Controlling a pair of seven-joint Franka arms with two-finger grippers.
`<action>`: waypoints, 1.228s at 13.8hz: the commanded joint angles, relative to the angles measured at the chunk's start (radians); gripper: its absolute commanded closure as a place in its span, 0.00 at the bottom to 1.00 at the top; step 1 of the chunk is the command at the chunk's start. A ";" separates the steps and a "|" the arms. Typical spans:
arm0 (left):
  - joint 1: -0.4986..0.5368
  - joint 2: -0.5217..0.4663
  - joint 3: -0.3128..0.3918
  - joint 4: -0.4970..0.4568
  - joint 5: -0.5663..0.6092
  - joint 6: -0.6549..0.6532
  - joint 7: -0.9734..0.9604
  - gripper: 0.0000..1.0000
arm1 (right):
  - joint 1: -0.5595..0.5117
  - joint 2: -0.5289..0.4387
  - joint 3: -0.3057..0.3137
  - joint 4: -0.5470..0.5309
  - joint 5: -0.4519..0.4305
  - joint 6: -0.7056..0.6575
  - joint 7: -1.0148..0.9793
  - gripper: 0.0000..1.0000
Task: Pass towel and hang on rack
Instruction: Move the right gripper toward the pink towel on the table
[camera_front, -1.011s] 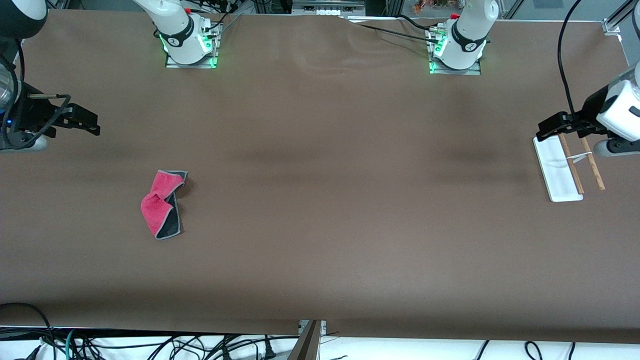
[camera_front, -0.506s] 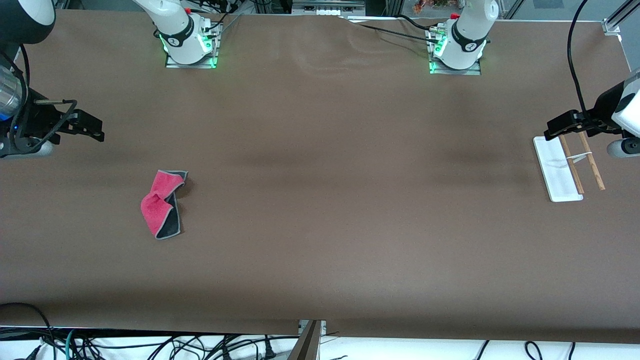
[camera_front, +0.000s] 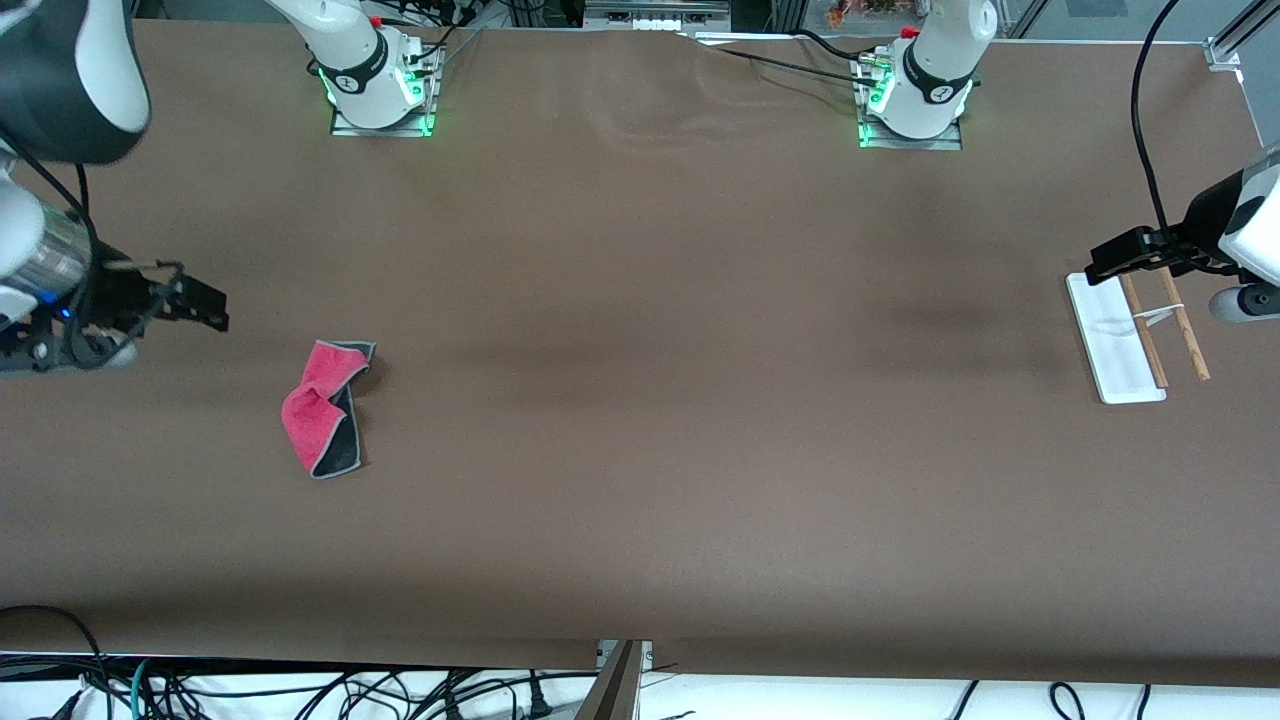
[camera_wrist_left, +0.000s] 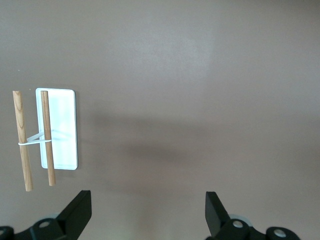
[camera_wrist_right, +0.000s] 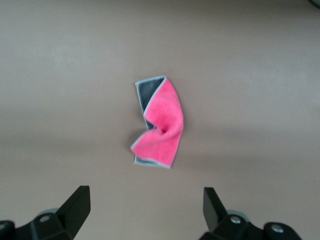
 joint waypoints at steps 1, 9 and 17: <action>-0.002 -0.005 -0.002 -0.011 0.027 0.021 -0.008 0.00 | -0.012 0.114 0.000 0.024 0.041 0.086 0.007 0.00; -0.007 -0.005 -0.005 -0.006 0.016 0.035 -0.013 0.00 | 0.023 0.437 0.007 0.026 0.045 0.475 0.014 0.00; -0.139 -0.014 0.122 -0.019 0.015 0.075 -0.013 0.00 | 0.086 0.564 0.007 0.018 0.039 0.683 0.001 0.00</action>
